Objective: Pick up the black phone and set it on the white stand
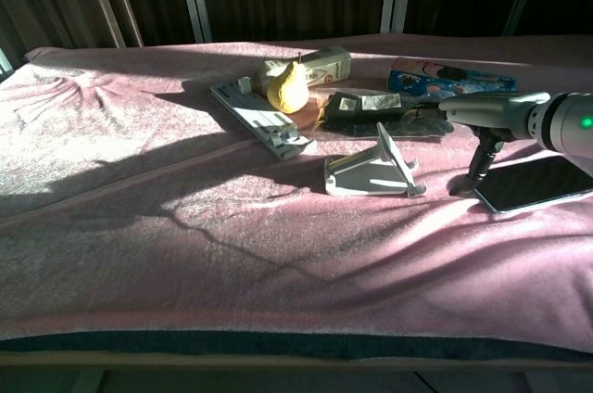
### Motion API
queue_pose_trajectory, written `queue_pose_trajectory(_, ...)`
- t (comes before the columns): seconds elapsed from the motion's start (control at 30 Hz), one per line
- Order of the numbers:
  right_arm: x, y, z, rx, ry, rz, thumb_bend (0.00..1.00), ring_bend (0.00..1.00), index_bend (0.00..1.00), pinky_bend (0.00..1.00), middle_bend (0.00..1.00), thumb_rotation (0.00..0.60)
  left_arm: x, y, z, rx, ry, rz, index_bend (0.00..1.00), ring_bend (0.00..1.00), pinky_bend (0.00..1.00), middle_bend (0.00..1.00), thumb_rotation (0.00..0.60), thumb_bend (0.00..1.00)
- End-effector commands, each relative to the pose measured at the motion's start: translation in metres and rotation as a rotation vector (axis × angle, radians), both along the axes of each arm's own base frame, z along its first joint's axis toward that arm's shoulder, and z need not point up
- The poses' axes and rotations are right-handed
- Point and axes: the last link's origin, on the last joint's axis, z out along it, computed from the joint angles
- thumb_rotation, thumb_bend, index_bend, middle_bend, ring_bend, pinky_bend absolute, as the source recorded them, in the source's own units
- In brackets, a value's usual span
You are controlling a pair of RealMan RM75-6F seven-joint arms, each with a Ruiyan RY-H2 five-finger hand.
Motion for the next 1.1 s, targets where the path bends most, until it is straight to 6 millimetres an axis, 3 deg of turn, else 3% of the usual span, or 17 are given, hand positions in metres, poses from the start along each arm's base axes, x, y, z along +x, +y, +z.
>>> queue_pose_trajectory(0.03,-0.001,0.0,0.0,0.001,0.002,0.001,0.25,0.0,0.08,0.0,0.0,0.6,-0.001,0.0,0.0,0.001,-0.001,0.003,0.0,0.0,0.12,0.0,0.6,0.37)
queue_pose_trajectory(0.2,-0.004,0.006,0.004,-0.002,0.013,0.014,0.25,0.0,0.09,0.0,0.0,0.6,-0.001,-0.001,0.001,0.003,0.0,0.002,0.0,0.0,0.12,0.0,0.6,0.37)
queue_pose_trajectory(0.4,-0.014,0.022,0.024,-0.012,0.023,0.044,0.25,0.0,0.12,0.0,0.02,0.6,-0.001,-0.001,0.0,0.001,0.001,0.001,0.0,0.0,0.12,0.0,0.6,0.37)
queue_pose_trajectory(0.57,-0.034,0.039,0.047,-0.05,0.057,0.083,0.3,0.03,0.38,0.1,0.28,0.6,-0.001,-0.002,-0.001,0.0,0.006,0.006,0.0,0.0,0.12,0.0,0.6,0.37)
queue_pose_trajectory(0.63,-0.047,0.044,0.052,-0.054,0.082,0.086,0.3,0.07,0.43,0.11,0.33,0.6,-0.002,-0.002,-0.001,-0.001,0.008,0.009,0.0,0.0,0.12,0.0,0.6,0.37)
queue_pose_trajectory(0.83,-0.079,0.051,0.054,-0.043,0.115,0.046,0.32,0.1,0.46,0.11,0.34,0.6,-0.001,-0.002,-0.003,-0.008,0.013,0.011,0.0,0.0,0.12,0.0,0.6,0.37)
queue_pose_trajectory(1.1,-0.098,0.048,0.055,-0.048,0.111,0.006,0.32,0.1,0.43,0.11,0.34,0.6,-0.001,-0.001,-0.003,-0.009,0.014,0.014,0.0,0.0,0.12,0.0,0.6,0.37)
